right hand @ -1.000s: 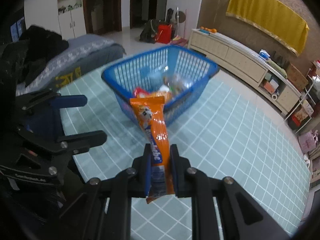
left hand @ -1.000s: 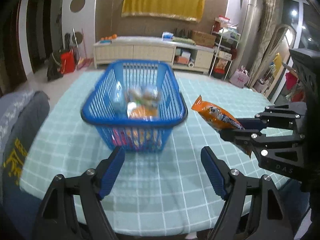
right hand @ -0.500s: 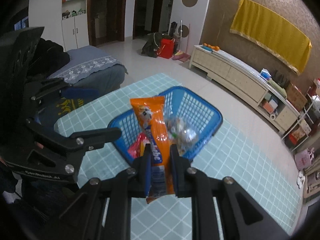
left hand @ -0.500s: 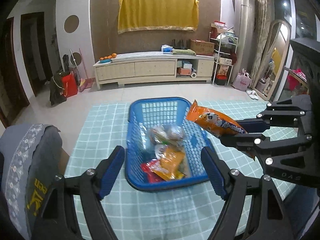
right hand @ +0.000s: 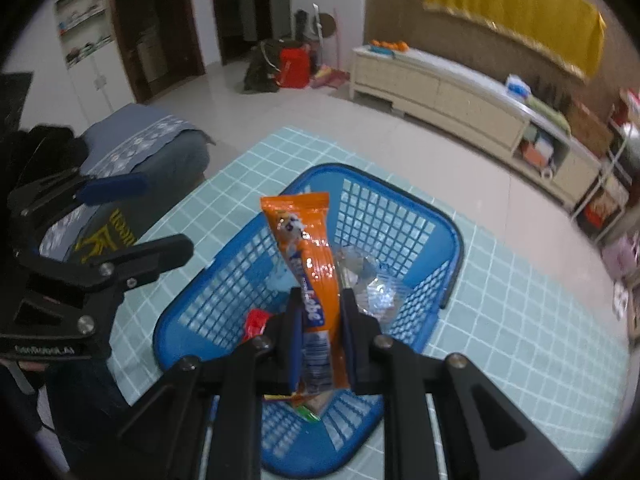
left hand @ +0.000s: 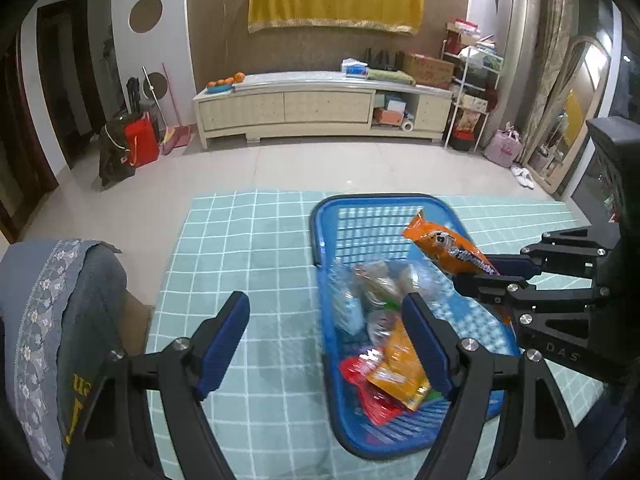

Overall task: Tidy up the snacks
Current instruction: 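Carry the orange stick snack over the blue basket with the right gripper, then open the right gripper to drop the stick snack into the basket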

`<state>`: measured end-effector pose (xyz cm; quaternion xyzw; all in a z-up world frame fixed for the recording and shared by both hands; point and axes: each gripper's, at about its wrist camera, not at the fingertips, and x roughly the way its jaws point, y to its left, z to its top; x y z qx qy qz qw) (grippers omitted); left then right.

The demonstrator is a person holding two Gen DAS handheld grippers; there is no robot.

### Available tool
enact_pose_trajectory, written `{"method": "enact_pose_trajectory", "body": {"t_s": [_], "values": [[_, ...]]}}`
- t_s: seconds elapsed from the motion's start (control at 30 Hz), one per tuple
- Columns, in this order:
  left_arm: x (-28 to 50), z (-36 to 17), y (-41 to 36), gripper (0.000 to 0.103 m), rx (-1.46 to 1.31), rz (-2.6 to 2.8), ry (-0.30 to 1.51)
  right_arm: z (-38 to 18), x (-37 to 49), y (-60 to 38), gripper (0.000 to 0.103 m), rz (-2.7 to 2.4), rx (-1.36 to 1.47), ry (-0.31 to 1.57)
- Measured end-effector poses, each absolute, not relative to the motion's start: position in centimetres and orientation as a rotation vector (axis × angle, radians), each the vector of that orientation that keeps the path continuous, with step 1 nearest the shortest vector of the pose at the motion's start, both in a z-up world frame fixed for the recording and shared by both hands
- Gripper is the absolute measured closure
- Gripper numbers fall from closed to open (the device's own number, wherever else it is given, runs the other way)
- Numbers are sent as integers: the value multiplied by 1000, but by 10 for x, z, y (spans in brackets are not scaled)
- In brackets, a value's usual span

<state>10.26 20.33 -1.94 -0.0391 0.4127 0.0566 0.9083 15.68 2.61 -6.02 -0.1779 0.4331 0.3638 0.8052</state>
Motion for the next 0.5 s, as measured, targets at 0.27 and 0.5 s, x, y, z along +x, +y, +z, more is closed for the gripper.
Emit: {"method": "enact_pose_trajectory", "body": {"t_s": [0.27, 0.5], "values": [[132, -42, 227, 26, -88, 95, 905, -92, 191, 48, 82, 678, -274, 1065], [142, -55, 237, 26, -146, 80, 910, -109, 203, 59, 82, 619, -237, 1123]]}}
